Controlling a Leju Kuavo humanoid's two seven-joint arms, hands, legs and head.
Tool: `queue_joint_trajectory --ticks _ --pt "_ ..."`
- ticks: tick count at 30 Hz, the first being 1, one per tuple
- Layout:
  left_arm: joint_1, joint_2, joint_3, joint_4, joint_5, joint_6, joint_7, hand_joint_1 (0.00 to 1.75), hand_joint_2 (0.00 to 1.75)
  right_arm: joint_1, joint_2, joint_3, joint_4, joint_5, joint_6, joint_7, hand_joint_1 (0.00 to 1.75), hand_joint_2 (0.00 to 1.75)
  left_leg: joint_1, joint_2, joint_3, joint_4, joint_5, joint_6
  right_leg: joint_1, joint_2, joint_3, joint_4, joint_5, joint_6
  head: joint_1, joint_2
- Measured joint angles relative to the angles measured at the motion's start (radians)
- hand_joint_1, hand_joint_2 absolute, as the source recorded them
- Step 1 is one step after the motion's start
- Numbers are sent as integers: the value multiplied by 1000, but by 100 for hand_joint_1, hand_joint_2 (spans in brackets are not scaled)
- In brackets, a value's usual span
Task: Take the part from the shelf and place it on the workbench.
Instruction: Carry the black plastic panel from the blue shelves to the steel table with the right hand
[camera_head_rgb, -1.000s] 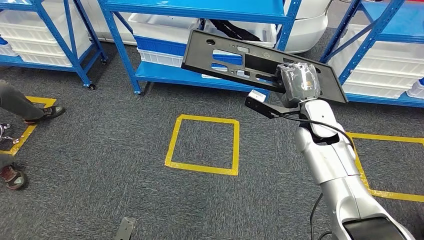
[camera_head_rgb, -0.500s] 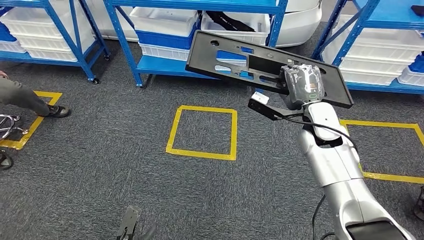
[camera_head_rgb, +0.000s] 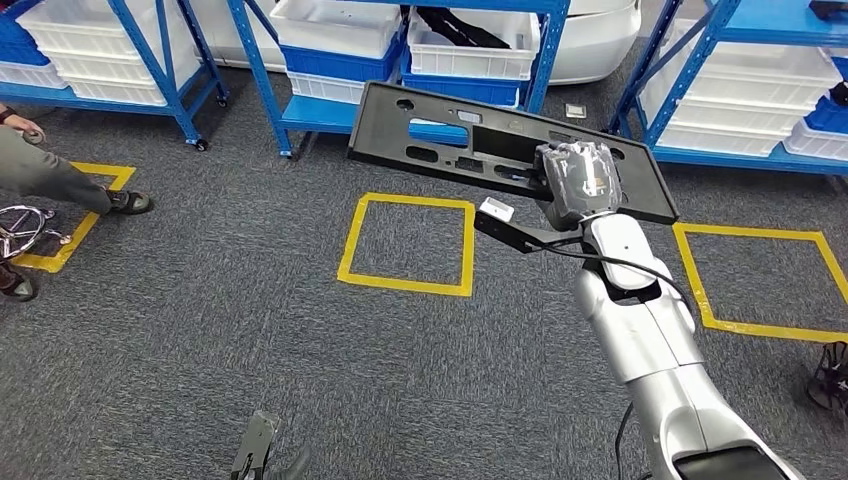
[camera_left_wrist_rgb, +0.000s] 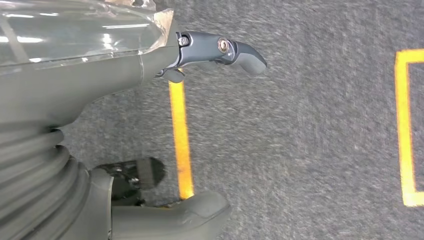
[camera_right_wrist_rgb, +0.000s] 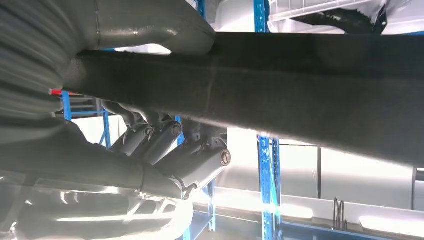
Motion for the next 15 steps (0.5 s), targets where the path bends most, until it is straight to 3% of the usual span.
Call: queue_joint_trajectory --ticks 1,3,4,5,6,7,8,9,10,11,12,14,15 --pt "1 -2 0 0 0 0 2 0 175 0 0 1 3 1 0 2 173 175 3 3 -15 -6 19 5 1 1 -16 32 -36 -3 3 0" --pt "4 -3 0 0 -1 -1 4 0 175 -1 -1 3 6 2 1 3 173 175 4 4 -51 -8 50 10 -6 1 -48 149 -135 -9 8 0" --pt "5 -4 0 0 -1 -1 5 0 175 -1 -1 4 7 1 1 4 173 175 5 5 -70 -8 66 8 -10 1 -58 217 -167 -5 9 0" --pt "7 -5 0 0 -1 -1 5 0 175 -1 -1 5 9 1 1 4 173 175 6 6 -90 -7 81 6 -13 1 -59 271 -175 5 9 0" --pt "8 -5 0 0 -1 -1 5 0 175 0 -1 6 11 1 1 4 173 175 7 7 -109 -6 97 2 -17 1 -48 299 -161 20 9 0" --pt "8 -5 0 0 -1 -1 5 0 175 0 -1 8 12 0 1 5 173 175 10 9 -129 -6 113 -3 -21 1 -18 291 -136 35 9 0" --pt "9 -5 0 0 -1 -1 5 0 175 -1 -1 8 13 -1 1 5 173 175 12 9 -146 -4 128 -9 -26 1 30 246 -118 47 9 0" --pt "9 -4 0 0 -1 -1 5 0 175 -2 -1 9 13 -3 1 5 173 175 13 9 -161 -2 142 -17 -28 2 97 169 -120 51 11 0" --pt "9 -4 0 0 -1 -1 5 0 175 -2 0 9 13 -4 1 5 173 175 13 9 -172 0 154 -24 -27 3 161 84 -139 49 13 0" --pt "9 -3 0 0 -1 0 5 0 175 -2 0 9 13 -5 1 5 173 175 11 9 -177 -3 168 -31 -24 4 204 19 -161 41 13 0" --pt "10 -3 0 0 -2 0 5 0 175 -2 1 9 14 -6 1 5 173 175 10 8 -181 -8 183 -36 -19 6 224 -20 -177 32 13 0" --pt "14 -2 0 1 -2 0 4 0 175 3 0 9 15 -7 0 6 173 175 12 6 -186 -20 205 -45 -21 5 203 -25 -168 9 7 0" --pt "17 0 0 1 -2 0 4 0 175 5 0 9 15 -9 0 7 173 175 15 5 -193 -11 187 -49 -24 3 194 -23 -157 -4 5 0"
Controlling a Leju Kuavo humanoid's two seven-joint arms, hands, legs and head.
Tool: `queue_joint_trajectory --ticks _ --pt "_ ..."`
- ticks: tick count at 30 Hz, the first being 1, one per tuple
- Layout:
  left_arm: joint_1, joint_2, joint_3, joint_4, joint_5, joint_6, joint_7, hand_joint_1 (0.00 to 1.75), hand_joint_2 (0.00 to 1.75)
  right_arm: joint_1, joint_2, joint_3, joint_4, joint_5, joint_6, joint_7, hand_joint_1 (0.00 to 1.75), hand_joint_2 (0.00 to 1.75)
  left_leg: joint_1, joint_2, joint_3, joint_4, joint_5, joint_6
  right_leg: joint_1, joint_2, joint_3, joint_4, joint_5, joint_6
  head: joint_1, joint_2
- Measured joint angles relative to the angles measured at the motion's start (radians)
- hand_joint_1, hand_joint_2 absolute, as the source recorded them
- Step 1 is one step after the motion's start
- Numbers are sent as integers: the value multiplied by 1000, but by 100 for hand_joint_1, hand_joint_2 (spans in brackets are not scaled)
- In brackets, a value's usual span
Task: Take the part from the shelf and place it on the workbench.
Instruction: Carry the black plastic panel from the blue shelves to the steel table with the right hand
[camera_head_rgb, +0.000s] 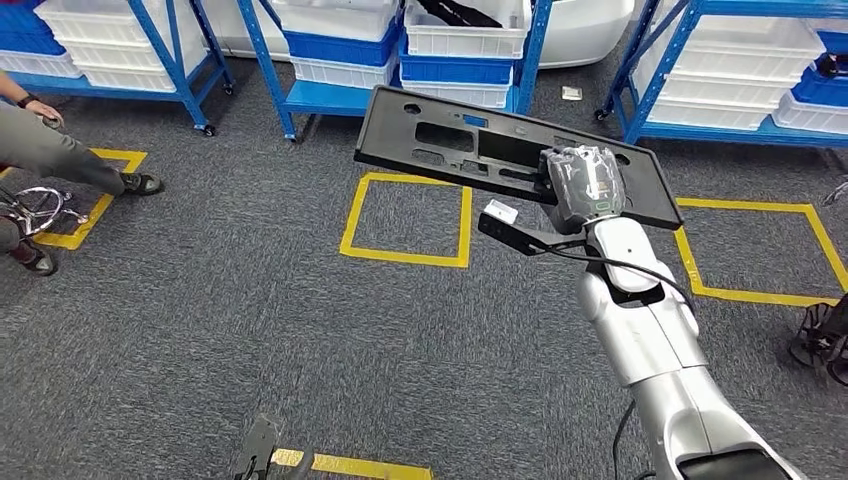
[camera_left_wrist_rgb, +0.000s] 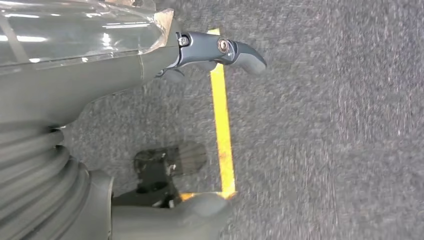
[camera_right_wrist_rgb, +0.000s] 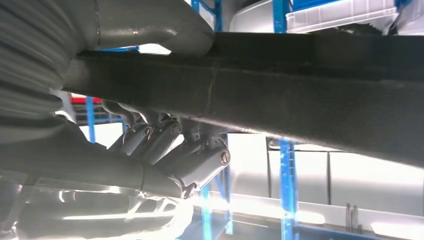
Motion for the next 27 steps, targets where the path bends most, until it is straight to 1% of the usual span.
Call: queue_joint_trajectory --ticks 1,2,3,4,5,6,7,8,9,10,11,12,13,14,15,16,17,18,20,21,22,23,24,25,26,27 --pt "3 1 0 0 -1 0 0 0 175 2 0 0 0 -4 0 0 173 175 2 -1 -11 31 -43 -3 -3 -2 -11 1 14 -14 -2 0" --pt "4 1 0 0 -2 0 -1 0 175 4 0 0 -1 -10 0 -1 173 175 3 -2 -25 84 -104 -6 -3 -3 -23 2 29 -25 -5 0" --pt "5 1 0 0 -2 0 -1 0 175 5 1 0 -1 -20 1 -4 173 175 3 -4 -41 156 -164 -7 2 -3 -37 2 42 -32 -6 0" --pt "5 1 0 0 -2 0 -2 0 175 6 2 0 -2 -32 3 -9 173 175 3 -5 -55 230 -206 -9 6 -3 -53 3 54 -37 -6 0" --pt "6 0 0 0 -3 0 -4 0 175 7 3 0 -2 -44 6 -15 173 175 3 -6 -64 291 -224 -9 9 -3 -66 3 63 -39 -6 0" --pt "6 0 0 0 -4 1 -6 0 175 8 5 0 -2 -56 11 -20 173 175 3 -7 -66 334 -219 -8 13 -3 -77 3 71 -40 -6 0" --pt "6 0 0 0 -6 3 -8 0 175 10 6 0 -2 -65 14 -25 173 175 2 -7 -57 350 -200 -5 16 -3 -88 3 80 -40 -7 0" --pt "7 0 0 0 -8 5 -10 0 175 11 7 -1 -2 -73 17 -29 173 175 1 -7 -32 337 -176 0 19 -2 -98 3 88 -40 -7 0" --pt "7 0 0 0 -10 7 -12 0 175 12 8 -1 -2 -80 19 -33 173 175 0 -8 9 296 -156 8 23 -1 -107 4 97 -39 -7 0" --pt "6 2 0 0 -11 8 -13 0 175 12 8 -1 -3 -83 19 -35 173 175 -4 -9 66 227 -155 19 25 -1 -115 4 104 -37 -7 0" --pt "6 3 0 0 -11 8 -14 0 175 12 9 -1 -5 -85 19 -35 173 175 -7 -9 124 148 -167 28 28 -1 -120 4 111 -34 -6 0" --pt "6 4 0 0 -12 8 -15 0 175 12 9 -2 -6 -87 19 -35 173 175 -12 -8 169 84 -185 35 29 -2 -123 4 117 -29 -6 0" --pt "6 4 0 0 -12 9 -16 0 175 11 10 -2 -8 -88 20 -36 173 175 -16 -7 195 41 -201 40 29 -4 -126 4 123 -23 -6 0" --pt "6 4 0 0 -13 9 -17 0 175 11 11 -3 -9 -89 20 -36 173 175 -19 -6 203 21 -204 42 28 -5 -127 3 129 -16 -6 0" --pt "6 3 0 0 -14 8 -17 0 175 11 11 -3 -9 -90 20 -38 173 175 -19 -4 203 13 -197 46 28 -6 -131 5 132 -10 -6 0" --pt "6 2 0 0 -15 8 -18 0 175 10 11 -5 -10 -92 21 -40 173 175 -17 -2 203 5 -188 50 27 -6 -139 13 127 -6 -6 0" --pt "6 1 0 0 -15 7 -20 0 175 10 11 -6 -10 -93 21 -42 173 175 -14 0 200 -3 -177 54 26 -5 -152 38 111 -4 -5 0" --pt "6 0 0 0 -15 7 -20 0 175 9 10 -7 -11 -92 21 -43 173 175 -11 2 196 -8 -167 57 24 -4 -173 84 83 -5 -3 0" --pt "6 -1 0 0 -16 7 -21 0 175 7 10 -7 -11 -76 21 -43 173 175 -11 1 177 -9 -152 58 15 -4 -226 217 17 -5 -1 0" --pt "6 -2 0 0 -16 6 -21 0 175 6 10 -6 -11 -61 23 -41 173 175 -10 -2 168 -8 -146 55 11 -4 -243 268 -4 0 -1 0" --pt "7 -2 0 0 -16 6 -20 0 175 6 10 -5 -11 -46 26 -39 173 175 -8 -6 159 -7 -139 51 6 -4 -242 286 -10 8 -1 0" --pt "7 -3 0 0 -16 6 -20 0 175 5 10 -3 -11 -34 29 -38 173 175 -5 -11 151 -5 -134 46 1 -4 -221 264 -2 18 -1 0" --pt "7 -3 1 0 -15 6 -20 0 175 3 11 -1 -11 -27 31 -37 173 175 -2 -17 144 -2 -130 40 -5 -1 -179 202 17 29 -1 0" --pt "7 -3 1 0 -15 6 -20 0 175 0 11 1 -11 -23 33 -37 173 175 1 -23 136 3 -126 34 -10 11 -133 128 32 39 -1 0" --pt "7 -3 2 0 -14 6 -20 0 175 -3 12 3 -11 -20 33 -37 173 175 1 -28 128 9 -123 27 -11 21 -97 67 46 41 -1 0" --pt "7 -3 2 0 -13 6 -21 0 175 -5 14 5 -11 -17 33 -36 173 175 1 -34 120 14 -119 20 -11 29 -75 27 55 40 -1 0"
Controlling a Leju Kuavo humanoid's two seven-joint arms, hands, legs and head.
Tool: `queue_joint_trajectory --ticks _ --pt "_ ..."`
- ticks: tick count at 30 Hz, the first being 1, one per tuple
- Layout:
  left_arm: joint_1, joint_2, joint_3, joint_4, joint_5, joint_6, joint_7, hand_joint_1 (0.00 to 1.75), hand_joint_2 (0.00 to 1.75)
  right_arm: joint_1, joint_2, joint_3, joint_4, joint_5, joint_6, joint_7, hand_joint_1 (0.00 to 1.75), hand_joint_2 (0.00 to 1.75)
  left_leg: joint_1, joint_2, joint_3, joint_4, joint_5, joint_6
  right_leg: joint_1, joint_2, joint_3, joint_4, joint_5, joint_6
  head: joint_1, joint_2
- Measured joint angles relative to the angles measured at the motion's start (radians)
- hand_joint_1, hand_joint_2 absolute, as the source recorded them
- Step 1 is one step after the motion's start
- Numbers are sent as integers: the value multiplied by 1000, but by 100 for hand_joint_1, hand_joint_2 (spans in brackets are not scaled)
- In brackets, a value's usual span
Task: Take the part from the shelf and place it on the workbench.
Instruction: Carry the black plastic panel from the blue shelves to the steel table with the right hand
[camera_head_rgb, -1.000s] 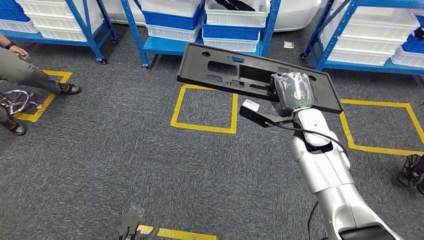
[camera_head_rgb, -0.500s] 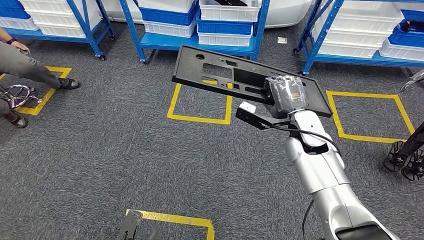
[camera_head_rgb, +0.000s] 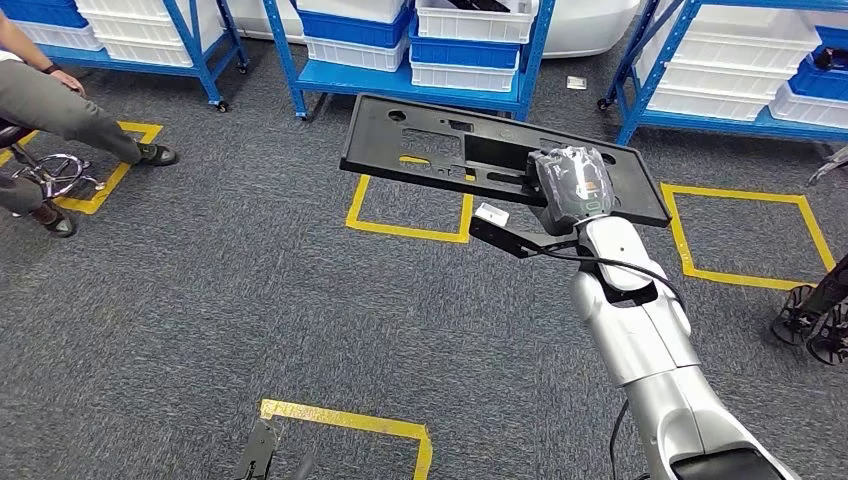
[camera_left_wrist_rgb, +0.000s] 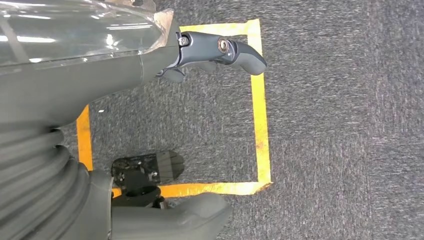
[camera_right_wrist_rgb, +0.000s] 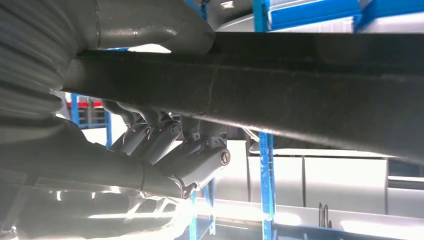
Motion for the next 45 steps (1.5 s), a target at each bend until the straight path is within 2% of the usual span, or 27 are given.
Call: queue_joint_trajectory --ticks 1,4,6,8,10,11,12,15,16,17,19,21,23,25,26,27,29,31,32,34,36,38,40,41,42,44,45 --pt "1 0 0 0 1 0 0 0 175 0 1 3 0 3 0 1 173 175 -1 -6 -7 2 5 -7 3 3 5 -13 2 -6 -1 0" --pt "7 1 1 0 1 -2 -1 0 175 1 4 13 0 11 0 5 173 175 3 -14 -20 11 7 -23 3 -19 -1 -9 12 -25 -2 0" --pt "9 2 1 0 1 -4 0 0 175 -2 8 17 0 16 0 9 173 175 5 3 -52 81 -40 -29 1 -33 -5 -9 19 -41 -5 0" --pt "10 2 0 0 1 -6 0 0 175 -2 10 19 0 17 0 11 173 175 4 18 -110 217 -113 -33 8 -47 -12 -9 24 -53 -7 0" --pt "12 1 0 0 1 -6 0 0 175 -1 11 22 0 18 0 11 173 175 4 21 -147 307 -146 -32 15 -64 -18 -9 27 -59 -7 0" --pt "12 1 0 0 1 -6 0 0 175 0 11 24 0 18 0 11 173 175 4 22 -137 298 -135 -29 17 -72 -20 -9 28 -60 -7 0" --pt "13 1 1 0 1 -6 0 0 175 -1 11 26 0 19 0 11 173 175 3 27 -109 254 -110 -24 20 -80 -21 -9 29 -61 -7 0" --pt "11 2 1 0 0 -7 1 0 175 -8 11 30 0 19 0 12 173 175 -11 81 3 63 -43 -6 31 -104 -20 -7 28 -59 -6 0" --pt "10 2 1 0 -1 -8 2 0 175 -10 11 31 0 20 0 12 173 175 -16 92 17 33 -38 -1 35 -113 -21 -7 28 -57 -5 0" --pt "10 2 1 0 -2 -8 3 0 175 -11 10 32 0 21 0 13 173 175 -21 88 17 24 -39 2 38 -124 -22 -7 29 -54 -4 0" --pt "12 1 1 0 -4 -9 6 0 175 -11 11 35 -1 22 0 13 173 175 -20 65 14 17 -30 14 38 -134 -23 -6 25 -46 -2 0" --pt "13 1 1 0 -5 -9 8 0 175 -10 9 39 -3 23 0 13 173 175 -16 45 14 6 -17 29 36 -99 -45 44 -6 -44 -2 0" --pt "12 1 1 0 -6 -9 10 0 175 -5 6 42 -3 23 1 13 173 175 -15 24 11 3 -11 38 30 -53 -99 167 -62 -49 -1 0" --pt "13 -1 1 0 -6 -10 12 0 175 7 1 45 -3 23 2 14 173 175 -15 -4 6 4 -7 39 28 -38 -145 270 -95 -46 -1 0" --pt "14 -2 1 0 -7 -10 13 0 175 11 0 45 -3 23 2 14 173 175 -15 -18 5 5 -6 38 27 -34 -144 268 -88 -39 -1 0" --pt "15 -2 1 0 -7 -10 13 0 175 14 -2 46 -3 23 3 14 173 175 -15 -33 4 6 -5 36 27 -29 -124 228 -66 -32 -1 0" --pt "15 -3 1 0 -7 -10 14 0 175 15 -4 46 -3 23 3 14 173 175 -16 -58 2 10 -3 33 24 7 -55 84 -9 -21 -1 0" --pt "14 -4 1 0 -7 -11 16 0 175 15 -4 47 -4 22 3 14 173 175 -17 -78 -7 13 0 24 23 39 -16 -2 18 -22 -2 0" --pt "15 -5 1 0 -7 -12 18 0 175 16 -4 49 -4 22 3 14 173 175 -17 -88 -12 12 3 17 26 40 -12 -11 18 -26 -2 0" --pt "18 -4 1 0 -7 -16 22 0 175 16 -2 52 -4 22 3 14 173 175 -14 -99 -20 10 8 4 21 16 -8 -17 25 -35 -3 0" --pt "20 -2 1 0 -10 -18 29 0 175 15 2 53 -6 23 4 14 173 175 -16 -60 -40 47 -16 -5 9 -8 -3 -29 33 -51 -6 0" --pt "18 -2 0 0 -18 -23 56 0 175 12 6 54 -8 25 7 14 173 175 -13 -5 -96 163 -76 -14 7 -32 -1 -33 34 -64 -11 0" --pt "17 -2 0 1 -26 -45 131 0 175 11 12 55 -8 28 9 12 173 175 -2 13 -155 279 -115 -28 8 -59 -1 -33 33 -67 -13 0" --pt "18 -2 -1 1 -27 -64 191 0 175 10 18 57 -8 29 10 11 173 175 5 18 -163 291 -110 -35 6 -72 -1 -33 32 -66 -13 0" --pt "18 -1 -1 2 -25 -90 262 0 175 8 26 60 -7 30 13 10 173 175 13 26 -147 258 -86 -43 3 -83 -1 -32 31 -64 -13 0" --pt "18 0 -2 3 -21 -143 391 0 175 -4 44 68 -6 31 18 9 173 175 25 67 -76 124 -26 -58 -1 -101 -1 -24 23 -52 -15 0" --pt "18 0 -2 4 -20 -163 435 0 175 -13 53 71 -6 32 21 11 173 175 26 84 -45 68 -6 -60 3 -109 -3 -19 18 -43 -16 0"
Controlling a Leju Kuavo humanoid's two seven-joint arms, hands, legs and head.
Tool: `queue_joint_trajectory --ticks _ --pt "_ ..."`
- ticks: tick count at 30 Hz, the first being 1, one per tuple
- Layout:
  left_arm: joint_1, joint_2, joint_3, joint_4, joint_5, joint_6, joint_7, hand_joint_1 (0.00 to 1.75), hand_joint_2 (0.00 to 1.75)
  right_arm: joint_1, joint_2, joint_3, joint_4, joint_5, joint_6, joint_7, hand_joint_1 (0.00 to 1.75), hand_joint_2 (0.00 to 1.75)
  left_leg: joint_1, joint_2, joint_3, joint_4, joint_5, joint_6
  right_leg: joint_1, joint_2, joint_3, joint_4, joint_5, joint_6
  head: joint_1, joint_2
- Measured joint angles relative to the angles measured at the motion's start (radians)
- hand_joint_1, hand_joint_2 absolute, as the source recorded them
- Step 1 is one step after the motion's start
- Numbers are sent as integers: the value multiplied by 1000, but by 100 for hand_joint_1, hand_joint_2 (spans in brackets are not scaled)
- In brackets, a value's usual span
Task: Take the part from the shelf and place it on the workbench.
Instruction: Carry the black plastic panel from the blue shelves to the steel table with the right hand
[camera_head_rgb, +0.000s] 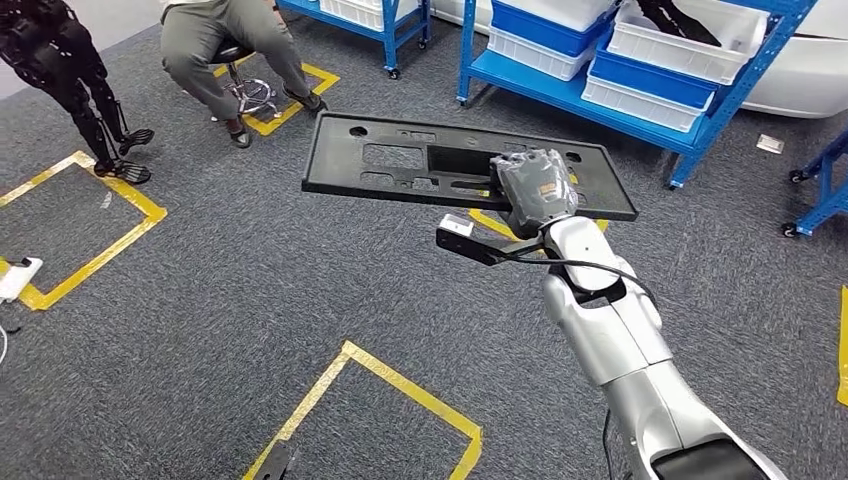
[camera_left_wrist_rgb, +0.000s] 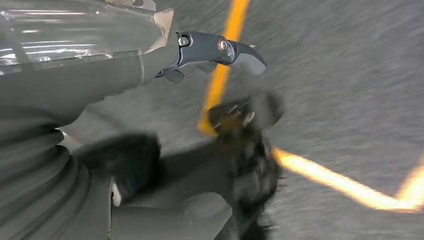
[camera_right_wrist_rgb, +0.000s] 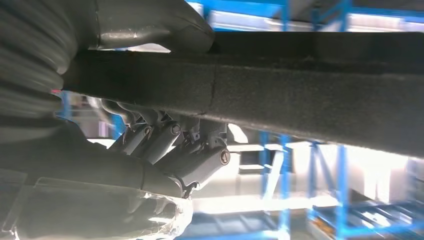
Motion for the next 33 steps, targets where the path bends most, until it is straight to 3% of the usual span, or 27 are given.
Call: queue_joint_trajectory --ticks 2,4,5,7,8,10,11,12,14,16,17,19,20,21,23,24,26,27,28,30,32,33 --pt "-1 -1 -1 1 1 -16 47 0 175 -17 14 7 0 1 3 5 173 175 -7 9 19 -42 7 10 13 -16 1 4 -7 18 3 0" --pt "-1 3 -2 3 3 -19 78 0 175 -26 25 14 0 2 7 10 173 175 -14 -20 17 -44 11 32 15 -34 8 -3 -10 34 8 0" --pt "0 6 -3 4 2 -21 91 0 175 -27 28 17 -1 2 9 11 173 175 -15 -32 18 -48 14 42 11 -28 7 2 -17 38 9 0" --pt "-1 11 -5 6 -3 -29 118 0 175 -27 30 21 -4 3 13 12 173 175 -14 -55 20 -54 21 60 5 17 -22 72 -59 36 11 0" --pt "-2 13 -7 6 -8 -37 133 0 175 -26 30 24 -5 4 15 13 173 175 -15 -66 19 -55 22 65 5 45 -51 140 -90 31 13 0" --pt "-1 14 -16 6 -23 -51 159 0 175 -21 28 28 -6 6 17 16 173 175 -20 -94 18 -55 22 71 10 69 -115 268 -133 27 14 0" --pt "0 14 -23 7 -31 -56 168 0 175 -17 26 30 -6 6 16 19 173 175 -24 -110 18 -55 23 73 14 75 -132 293 -135 28 15 0" --pt "1 13 -29 8 -36 -58 174 0 175 -15 24 31 -7 6 16 21 173 175 -27 -127 18 -54 23 74 18 79 -127 271 -118 30 15 0" --pt "2 11 -38 8 -40 -59 178 0 175 -13 21 32 -13 6 16 23 173 175 -33 -156 18 -54 24 74 24 107 -73 136 -53 30 16 0" --pt "2 9 -42 9 -41 -60 179 0 175 -12 19 33 -19 7 16 24 173 175 -37 -178 15 -52 26 72 26 143 -27 27 -4 17 15 0" --pt "3 8 -44 10 -40 -61 179 0 175 -12 20 34 -21 7 16 24 173 175 -37 -187 12 -52 28 70 28 152 -18 9 5 10 15 0" --pt "5 9 -48 12 -40 -64 180 0 175 -10 22 37 -25 9 16 24 173 175 -37 -205 8 -55 32 61 27 132 -13 4 10 -2 16 0" --pt "7 9 -49 13 -40 -64 181 0 175 -10 23 38 -27 9 17 24 173 175 -39 -197 5 -53 30 57 23 122 -10 -1 14 -8 15 0" --pt "8 10 -51 14 -40 -64 181 0 175 -10 25 38 -28 9 17 24 173 175 -41 -172 -4 -36 17 53 19 110 -6 -6 17 -16 13 0" --pt "7 9 -55 14 -40 -64 182 0 175 -10 27 39 -32 9 17 25 173 175 -41 -99 -50 61 -39 44 17 86 -3 -13 20 -28 8 0" --pt "6 9 -56 14 -40 -64 182 0 175 -10 27 39 -33 10 19 25 173 175 -39 -75 -84 133 -73 39 18 73 -3 -13 20 -32 6 0" --pt "5 9 -57 14 -39 -64 183 0 175 -7 26 40 -33 13 25 27 173 175 -31 -62 -131 228 -101 31 20 46 -3 -13 18 -34 5 0" --pt "5 10 -58 14 -39 -63 183 0 175 -5 26 41 -33 14 28 29 173 175 -28 -59 -127 220 -89 28 19 33 -3 -13 17 -34 5 0" --pt "4 10 -58 14 -39 -60 184 0 175 -4 26 42 -33 15 30 31 173 175 -25 -51 -101 173 -62 26 19 21 -3 -12 16 -32 5 0" --pt "1 12 -59 14 -39 -52 182 0 175 -4 25 42 -34 15 29 34 173 175 -25 -9 -21 33 -8 27 24 1 -1 -10 10 -24 5 0" --pt "-5 13 -59 14 -39 -47 178 0 175 -5 23 42 -34 15 26 36 173 175 -29 13 21 -42 11 37 34 -18 1 -7 4 -13 9 0" --pt "-7 13 -59 14 -39 -46 177 0 175 -5 22 42 -34 15 24 36 173 175 -34 5 21 -46 10 44 39 -28 2 -7 2 -9 12 0"
